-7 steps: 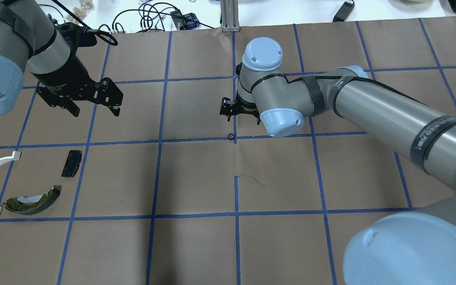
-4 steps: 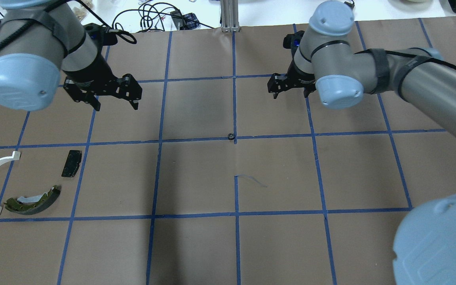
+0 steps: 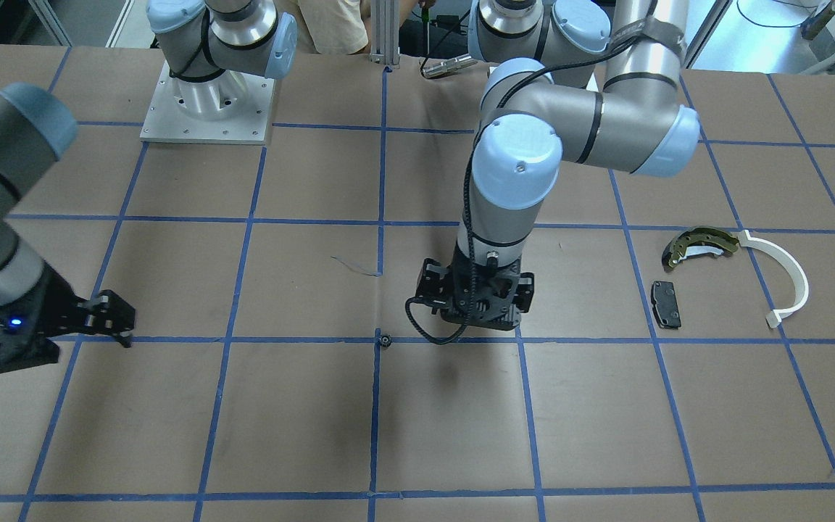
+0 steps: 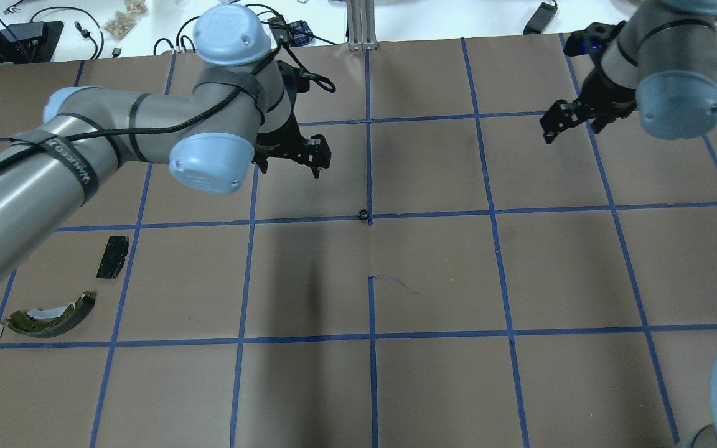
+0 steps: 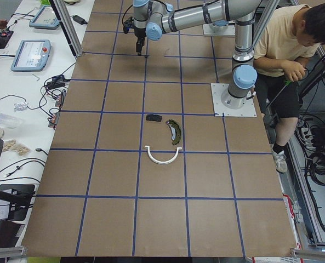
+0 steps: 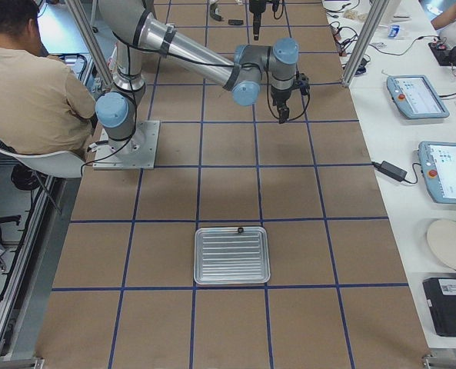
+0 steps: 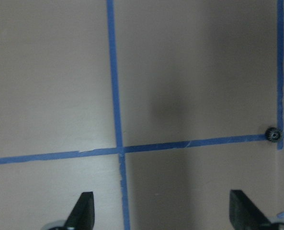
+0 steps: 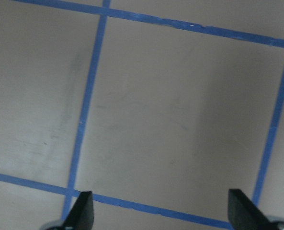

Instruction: Place bearing gear from tray to pile

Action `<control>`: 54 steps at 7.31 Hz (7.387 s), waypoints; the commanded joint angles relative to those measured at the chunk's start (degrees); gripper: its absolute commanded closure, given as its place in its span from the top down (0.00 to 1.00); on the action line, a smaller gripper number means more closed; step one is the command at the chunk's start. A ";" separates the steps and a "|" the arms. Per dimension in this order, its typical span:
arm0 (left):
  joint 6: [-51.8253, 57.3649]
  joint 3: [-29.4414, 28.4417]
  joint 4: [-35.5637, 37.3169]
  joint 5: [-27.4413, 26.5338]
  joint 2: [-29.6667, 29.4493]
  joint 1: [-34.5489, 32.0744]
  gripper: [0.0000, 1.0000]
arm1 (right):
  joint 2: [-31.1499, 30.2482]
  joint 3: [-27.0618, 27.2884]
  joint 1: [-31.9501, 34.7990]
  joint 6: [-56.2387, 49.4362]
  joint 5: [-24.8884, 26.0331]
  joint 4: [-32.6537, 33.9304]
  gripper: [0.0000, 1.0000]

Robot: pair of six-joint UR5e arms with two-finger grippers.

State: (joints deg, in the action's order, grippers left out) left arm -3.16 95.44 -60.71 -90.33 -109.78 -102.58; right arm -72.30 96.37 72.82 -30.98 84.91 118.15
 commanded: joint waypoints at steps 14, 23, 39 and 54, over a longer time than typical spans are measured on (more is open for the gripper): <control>-1.76 -3.59 6.21 1.12 -15.02 -8.17 0.75 | 12.18 -0.04 -37.31 -96.65 1.48 2.96 0.82; -0.89 -8.83 0.63 0.68 -12.57 -7.03 0.00 | 12.44 0.84 -37.31 -96.11 1.13 4.10 0.59; 37.07 10.79 0.84 -6.35 -0.18 45.44 0.00 | -4.61 8.92 3.29 -20.21 -1.86 2.61 0.15; 26.14 7.06 -0.09 0.24 1.57 37.77 1.00 | 2.62 2.62 35.38 30.37 6.19 7.74 1.00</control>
State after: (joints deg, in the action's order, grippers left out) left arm 28.04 104.77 -59.36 -91.83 -109.34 -60.04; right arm -68.40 101.54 109.23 -0.19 87.25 128.87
